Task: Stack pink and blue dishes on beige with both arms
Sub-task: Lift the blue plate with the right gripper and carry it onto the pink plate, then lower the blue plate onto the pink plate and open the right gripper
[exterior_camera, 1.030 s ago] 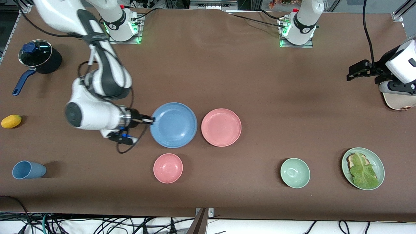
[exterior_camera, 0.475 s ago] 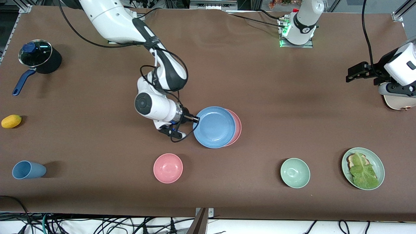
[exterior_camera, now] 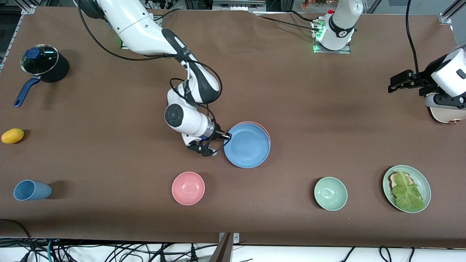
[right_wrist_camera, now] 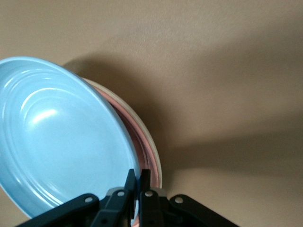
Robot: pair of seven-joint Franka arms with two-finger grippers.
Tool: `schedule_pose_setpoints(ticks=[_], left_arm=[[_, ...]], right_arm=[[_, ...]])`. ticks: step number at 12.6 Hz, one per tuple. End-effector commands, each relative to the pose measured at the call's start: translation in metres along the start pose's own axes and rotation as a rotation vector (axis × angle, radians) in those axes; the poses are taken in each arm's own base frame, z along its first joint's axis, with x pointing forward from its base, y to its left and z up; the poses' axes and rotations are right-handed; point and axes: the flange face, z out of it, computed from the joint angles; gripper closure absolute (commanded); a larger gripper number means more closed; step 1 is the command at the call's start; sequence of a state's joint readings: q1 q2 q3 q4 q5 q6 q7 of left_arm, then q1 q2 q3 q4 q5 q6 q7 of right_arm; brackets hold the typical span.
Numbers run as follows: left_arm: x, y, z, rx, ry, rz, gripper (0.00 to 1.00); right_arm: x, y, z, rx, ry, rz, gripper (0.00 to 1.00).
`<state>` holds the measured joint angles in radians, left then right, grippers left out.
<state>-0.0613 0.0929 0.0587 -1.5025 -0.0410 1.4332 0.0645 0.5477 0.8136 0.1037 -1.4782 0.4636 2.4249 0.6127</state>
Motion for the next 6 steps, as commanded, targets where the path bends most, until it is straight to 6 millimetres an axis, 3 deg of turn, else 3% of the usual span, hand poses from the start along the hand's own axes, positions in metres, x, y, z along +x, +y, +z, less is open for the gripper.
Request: schedule_pose_setpoints(ticks=[1, 6], left_arm=[[0.0001, -0.0029, -0.0012, -0.010, 0.011, 0.014, 0.00], [-0.0001, -0.0046, -0.0012, -0.010, 0.010, 0.013, 0.00]], right_arm=[[-0.0046, -0.0114, 0.0051, 0.023, -0.001, -0.011, 1.00], [-0.0137, -0.0162, 0.0044, 0.011, -0.016, -0.024, 1.00]])
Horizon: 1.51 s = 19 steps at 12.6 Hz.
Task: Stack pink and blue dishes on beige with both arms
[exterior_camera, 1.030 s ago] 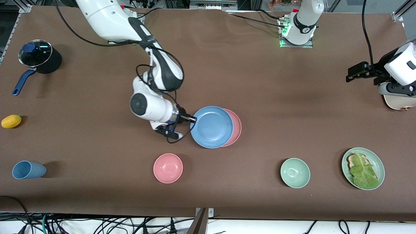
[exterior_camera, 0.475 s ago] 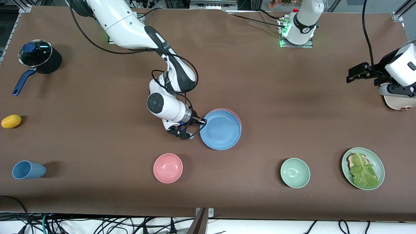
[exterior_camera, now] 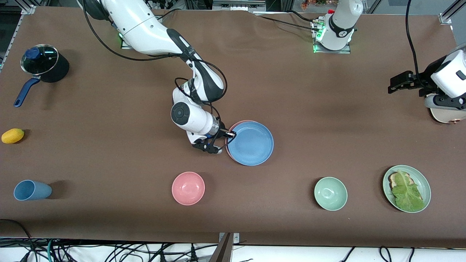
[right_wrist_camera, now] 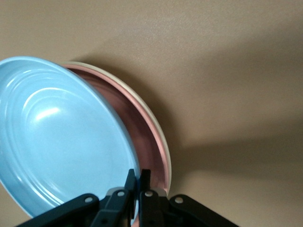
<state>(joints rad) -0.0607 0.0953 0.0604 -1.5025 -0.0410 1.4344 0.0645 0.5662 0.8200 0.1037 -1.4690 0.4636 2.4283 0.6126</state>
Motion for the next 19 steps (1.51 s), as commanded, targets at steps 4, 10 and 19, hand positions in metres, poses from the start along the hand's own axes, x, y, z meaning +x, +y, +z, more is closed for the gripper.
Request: schedule_pose_setpoints(ticks=[4, 10, 19], left_arm=[[0.000, -0.003, -0.002, -0.010, 0.011, 0.015, 0.00], [-0.001, -0.004, -0.001, -0.010, 0.010, 0.013, 0.00], [0.001, -0.005, 0.001, -0.012, 0.007, 0.012, 0.00]], right_arm=[[-0.005, -0.002, -0.003, -0.029, -0.047, -0.008, 1.00], [0.003, 0.001, -0.022, -0.045, -0.038, -0.012, 1.00], [0.034, 0.022, -0.139, -0.259, 0.065, -0.090, 0.00]])
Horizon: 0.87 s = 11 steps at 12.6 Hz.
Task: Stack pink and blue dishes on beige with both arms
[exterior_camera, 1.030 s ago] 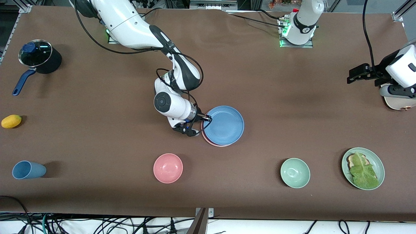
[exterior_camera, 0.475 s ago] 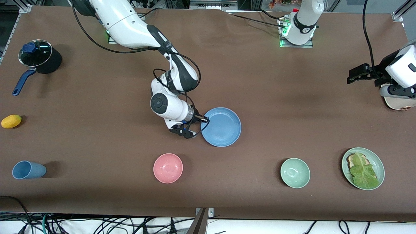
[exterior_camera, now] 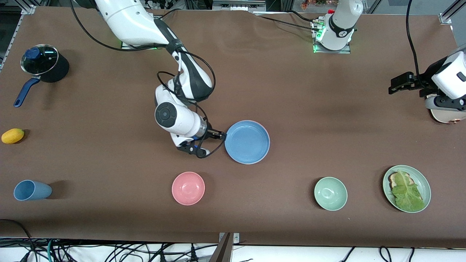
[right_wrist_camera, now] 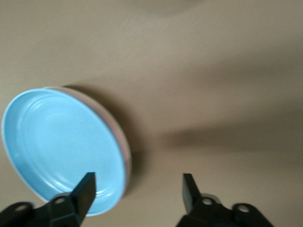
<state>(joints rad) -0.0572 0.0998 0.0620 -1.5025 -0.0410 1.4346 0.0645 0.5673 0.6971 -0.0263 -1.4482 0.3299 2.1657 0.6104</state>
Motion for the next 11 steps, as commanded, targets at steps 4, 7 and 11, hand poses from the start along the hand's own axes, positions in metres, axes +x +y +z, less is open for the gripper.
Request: schedule_pose_setpoints(ticks=[4, 7, 11], left_arm=[[0.000, -0.002, -0.002, -0.011, 0.012, 0.017, 0.00], [0.000, -0.002, -0.004, -0.009, 0.015, 0.017, 0.00], [0.001, -0.002, -0.002, -0.009, 0.015, 0.017, 0.00]], right_arm=[[0.034, 0.086, -0.173, -0.227, 0.130, -0.093, 0.00], [0.038, 0.166, -0.259, -0.273, 0.030, -0.177, 0.00], [0.028, 0.246, -0.346, -0.209, -0.007, -0.126, 0.00]])
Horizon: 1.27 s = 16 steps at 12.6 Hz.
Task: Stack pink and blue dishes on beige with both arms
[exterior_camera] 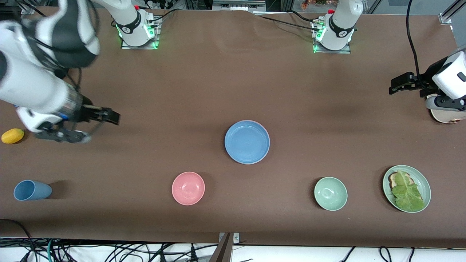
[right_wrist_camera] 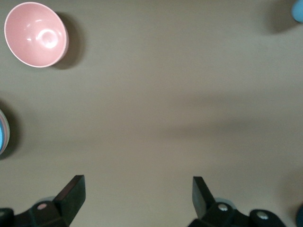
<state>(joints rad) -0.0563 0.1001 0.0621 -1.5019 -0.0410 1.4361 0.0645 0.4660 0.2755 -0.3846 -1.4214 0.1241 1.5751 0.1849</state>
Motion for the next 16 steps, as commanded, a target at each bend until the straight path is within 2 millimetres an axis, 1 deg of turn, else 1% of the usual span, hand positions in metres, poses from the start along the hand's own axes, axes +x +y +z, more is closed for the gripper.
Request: schedule_pose_setpoints(ticks=[1, 3, 4, 5, 6, 7, 9, 12, 13, 14, 16], left_arm=[[0.002, -0.003, -0.005, -0.004, 0.041, 0.016, 0.00], [0.004, -0.002, -0.006, -0.003, 0.058, 0.017, 0.00], [0.004, -0.002, -0.008, -0.003, 0.061, 0.017, 0.00], [0.002, -0.001, -0.010, -0.004, 0.065, 0.019, 0.00], [0.001, 0.000, -0.012, -0.004, 0.068, 0.021, 0.00], [0.000, 0.001, -0.013, -0.004, 0.071, 0.023, 0.00], [0.000, 0.003, -0.014, -0.003, 0.073, 0.027, 0.00], [0.000, 0.002, -0.014, -0.004, 0.073, 0.024, 0.00], [0.000, 0.002, -0.014, -0.004, 0.073, 0.024, 0.00], [0.000, 0.002, -0.014, -0.004, 0.073, 0.024, 0.00], [0.000, 0.002, -0.014, -0.004, 0.073, 0.024, 0.00]], right_arm=[[-0.017, 0.041, -0.028, 0.018, -0.043, -0.020, 0.00], [-0.032, 0.067, -0.062, 0.015, 0.013, -0.011, 0.00], [-0.047, 0.077, -0.070, 0.015, 0.002, -0.005, 0.00], [-0.059, 0.084, -0.066, 0.001, -0.013, 0.004, 0.00], [-0.068, 0.086, -0.060, -0.023, -0.009, 0.005, 0.00], [-0.078, 0.083, -0.057, -0.026, 0.014, -0.001, 0.00], [-0.086, 0.082, -0.049, -0.027, 0.070, -0.008, 0.00], [-0.086, 0.086, -0.054, -0.021, 0.082, -0.005, 0.00], [-0.085, 0.091, -0.054, -0.010, 0.084, -0.002, 0.00], [-0.083, 0.102, -0.053, -0.008, 0.083, -0.004, 0.00], [-0.081, 0.108, -0.052, -0.007, 0.077, 0.002, 0.00]])
